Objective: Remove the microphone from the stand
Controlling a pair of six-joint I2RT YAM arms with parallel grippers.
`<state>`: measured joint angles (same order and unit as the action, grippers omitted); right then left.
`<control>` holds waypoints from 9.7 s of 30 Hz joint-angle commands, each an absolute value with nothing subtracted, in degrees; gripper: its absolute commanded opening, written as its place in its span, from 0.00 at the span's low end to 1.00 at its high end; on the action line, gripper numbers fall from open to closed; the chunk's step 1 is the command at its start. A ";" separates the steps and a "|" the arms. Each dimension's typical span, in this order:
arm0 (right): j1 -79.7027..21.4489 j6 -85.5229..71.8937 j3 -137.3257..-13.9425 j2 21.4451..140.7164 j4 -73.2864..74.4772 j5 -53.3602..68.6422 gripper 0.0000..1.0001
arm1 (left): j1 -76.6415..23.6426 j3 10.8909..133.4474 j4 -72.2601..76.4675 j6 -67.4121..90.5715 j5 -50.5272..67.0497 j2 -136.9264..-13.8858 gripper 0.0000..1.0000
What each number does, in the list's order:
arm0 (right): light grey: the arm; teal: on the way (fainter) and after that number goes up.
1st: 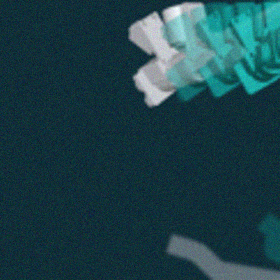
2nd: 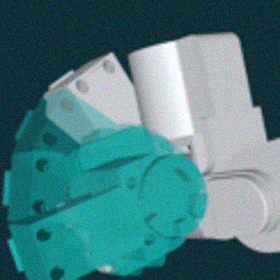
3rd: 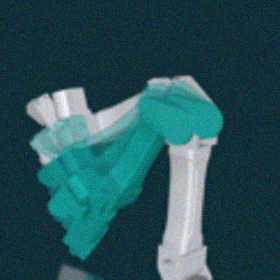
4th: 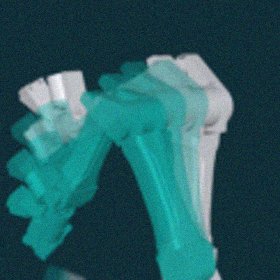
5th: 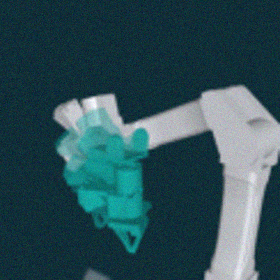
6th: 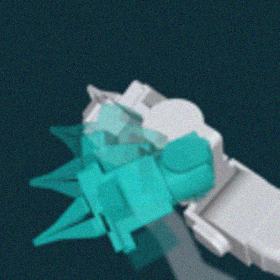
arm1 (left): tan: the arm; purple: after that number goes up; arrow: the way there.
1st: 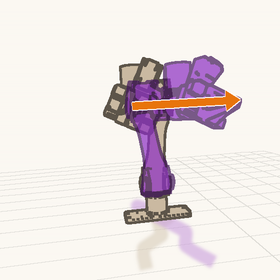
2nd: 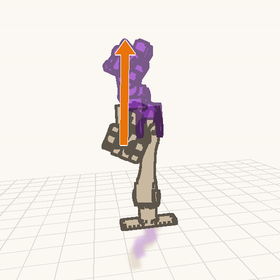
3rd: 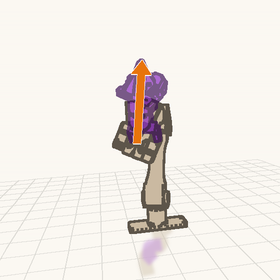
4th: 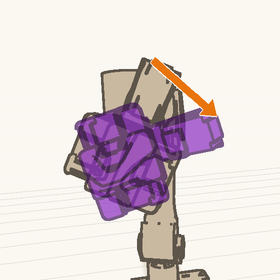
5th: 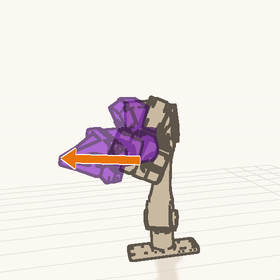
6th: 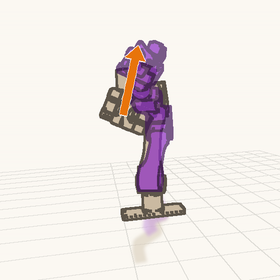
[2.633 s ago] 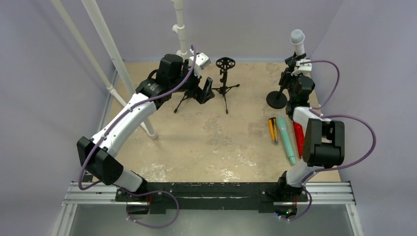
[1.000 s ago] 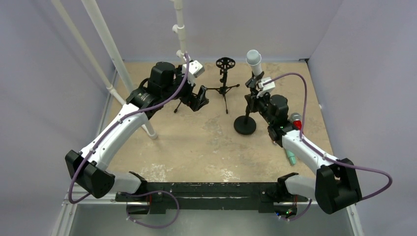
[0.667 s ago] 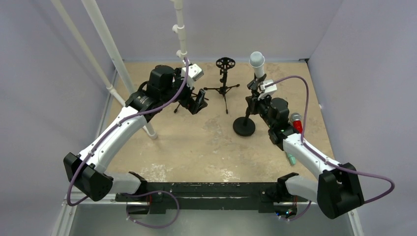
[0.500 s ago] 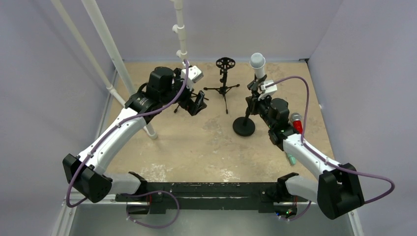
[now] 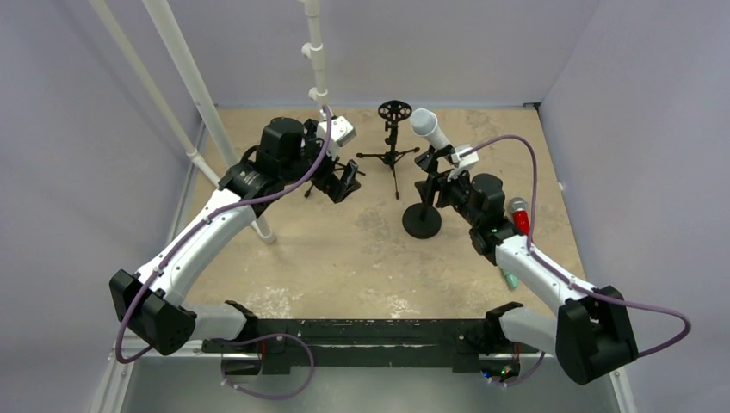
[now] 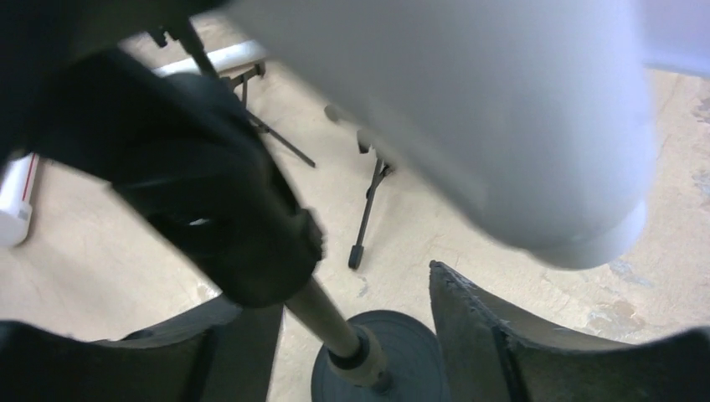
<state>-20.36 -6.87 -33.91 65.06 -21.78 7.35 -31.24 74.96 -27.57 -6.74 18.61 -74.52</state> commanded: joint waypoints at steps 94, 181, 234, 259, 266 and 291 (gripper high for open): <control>-20.29 24.97 -76.83 67.06 17.93 21.70 0.39 | -39.45 91.81 -19.74 -3.35 25.95 -87.54 1.00; -19.40 20.68 -73.45 65.40 16.31 18.55 0.00 | -47.40 84.08 -4.88 7.97 15.11 -90.22 0.83; -18.08 18.26 -70.45 64.83 14.66 17.68 0.00 | -48.16 90.02 -6.26 8.81 19.87 -95.47 0.00; -15.95 15.14 -71.36 64.83 15.46 11.54 0.00 | -48.57 88.70 -10.01 -4.75 16.06 -91.95 0.00; -14.45 13.37 -70.56 64.96 16.25 11.94 0.00 | -48.52 88.81 -10.45 -4.89 16.02 -91.63 0.00; -9.79 10.94 -71.53 65.70 16.86 14.95 0.00 | -48.52 88.58 -11.14 -5.10 14.79 -90.88 0.00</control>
